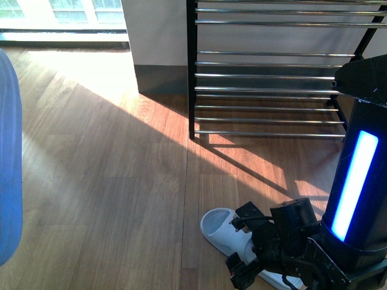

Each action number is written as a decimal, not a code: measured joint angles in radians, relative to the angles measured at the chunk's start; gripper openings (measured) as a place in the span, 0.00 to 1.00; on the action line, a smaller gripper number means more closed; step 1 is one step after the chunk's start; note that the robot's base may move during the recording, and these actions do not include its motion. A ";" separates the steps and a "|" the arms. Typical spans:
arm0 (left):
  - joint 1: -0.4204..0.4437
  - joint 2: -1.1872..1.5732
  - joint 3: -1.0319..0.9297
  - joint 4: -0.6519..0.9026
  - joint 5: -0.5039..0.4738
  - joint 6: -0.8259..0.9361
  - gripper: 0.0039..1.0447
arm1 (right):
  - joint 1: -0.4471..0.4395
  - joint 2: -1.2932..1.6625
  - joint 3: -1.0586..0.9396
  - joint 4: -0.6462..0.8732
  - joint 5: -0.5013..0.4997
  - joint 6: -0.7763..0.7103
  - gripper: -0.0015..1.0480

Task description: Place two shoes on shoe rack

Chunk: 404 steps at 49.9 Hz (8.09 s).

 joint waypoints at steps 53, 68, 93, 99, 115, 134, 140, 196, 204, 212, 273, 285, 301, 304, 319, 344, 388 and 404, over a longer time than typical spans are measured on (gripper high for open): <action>0.000 0.000 0.000 0.000 0.000 0.000 0.01 | -0.314 -1.263 -0.730 -0.023 0.102 0.208 0.02; 0.000 0.000 0.000 0.000 0.000 0.000 0.01 | -0.471 -1.892 -0.864 -0.414 -0.041 0.251 0.02; 0.000 0.000 0.000 0.000 0.000 0.000 0.01 | -0.514 -2.162 -0.917 -0.513 -0.092 0.262 0.02; 0.000 0.000 0.000 0.000 0.000 0.000 0.01 | -0.516 -2.163 -0.918 -0.513 -0.092 0.262 0.02; 0.000 0.000 0.000 0.000 0.000 0.000 0.01 | -0.516 -2.163 -0.918 -0.513 -0.092 0.262 0.02; 0.000 0.000 0.000 0.000 0.000 0.000 0.01 | -0.516 -2.163 -0.918 -0.513 -0.092 0.262 0.02; 0.000 0.000 0.000 0.000 0.000 0.000 0.01 | -0.516 -2.162 -0.917 -0.513 -0.092 0.262 0.02; 0.000 0.001 0.000 0.000 0.000 0.000 0.01 | -0.517 -2.160 -0.923 -0.517 -0.095 0.280 0.02; 0.000 0.001 0.000 0.000 0.000 0.000 0.01 | -0.517 -2.161 -0.923 -0.516 -0.095 0.280 0.02; 0.000 0.000 0.000 0.000 0.000 -0.001 0.01 | -0.517 -2.162 -0.918 -0.515 -0.097 0.279 0.02; 0.000 0.000 0.000 0.000 0.000 -0.001 0.01 | -0.019 -1.511 -0.449 -0.305 0.244 0.514 0.02; 0.000 0.000 0.000 0.000 0.000 -0.001 0.01 | -0.040 -1.131 -0.261 -0.221 0.360 0.552 0.02; 0.000 0.000 0.000 0.000 0.000 -0.001 0.01 | -0.080 -0.888 -0.078 -0.270 0.386 0.565 0.02; 0.000 0.000 0.000 0.000 0.000 -0.001 0.01 | -0.082 -0.855 -0.045 -0.288 0.394 0.573 0.02; 0.000 0.000 0.000 0.000 0.000 -0.001 0.01 | -0.058 -0.747 0.004 -0.149 0.497 0.498 0.02; 0.000 0.000 0.000 0.000 0.000 -0.001 0.01 | -0.081 -0.856 -0.175 -0.051 0.404 0.360 0.66; 0.000 0.000 0.000 0.000 0.000 -0.001 0.01 | -0.284 -1.622 -0.588 -0.178 0.048 0.381 0.91; 0.000 0.000 0.000 0.000 0.000 -0.001 0.01 | -0.380 -1.971 -0.819 -0.159 0.042 0.312 0.86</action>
